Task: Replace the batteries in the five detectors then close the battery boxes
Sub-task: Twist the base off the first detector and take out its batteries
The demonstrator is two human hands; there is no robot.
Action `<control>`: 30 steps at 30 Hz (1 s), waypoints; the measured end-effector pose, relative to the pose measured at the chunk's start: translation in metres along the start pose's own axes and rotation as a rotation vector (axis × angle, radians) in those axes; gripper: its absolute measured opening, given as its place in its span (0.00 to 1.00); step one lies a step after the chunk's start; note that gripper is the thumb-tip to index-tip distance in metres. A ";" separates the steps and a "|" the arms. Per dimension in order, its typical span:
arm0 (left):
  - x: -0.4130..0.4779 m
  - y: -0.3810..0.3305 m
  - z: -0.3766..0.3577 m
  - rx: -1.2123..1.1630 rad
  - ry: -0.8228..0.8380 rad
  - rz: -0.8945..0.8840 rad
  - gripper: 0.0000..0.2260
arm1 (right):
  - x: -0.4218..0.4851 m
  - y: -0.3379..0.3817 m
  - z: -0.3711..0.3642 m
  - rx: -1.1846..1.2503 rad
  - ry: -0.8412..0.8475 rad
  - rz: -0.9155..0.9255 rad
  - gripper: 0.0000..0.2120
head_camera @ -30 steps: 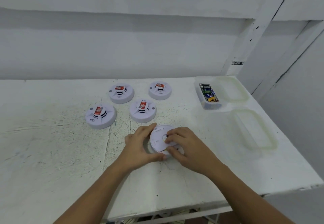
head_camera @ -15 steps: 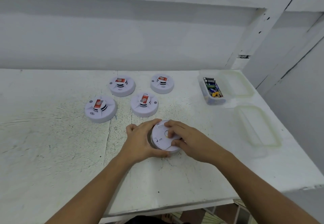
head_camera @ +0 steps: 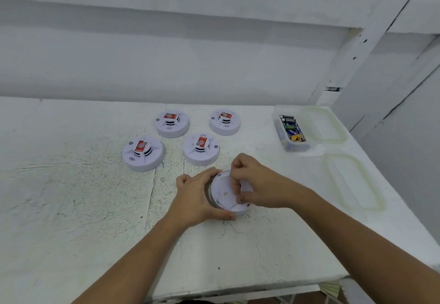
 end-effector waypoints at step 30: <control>-0.002 -0.013 0.002 0.137 0.036 -0.149 0.39 | -0.005 -0.054 0.022 0.382 -0.553 -0.352 0.07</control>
Point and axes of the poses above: each hand's wrist, its own x-axis towards the middle knuckle, its own z-axis out of the back of the hand, y = z × x, the point moved 8 cm from there along x, towards the middle knuckle, and after that the axes turned 6 degrees about -z, right-handed, at the moved point
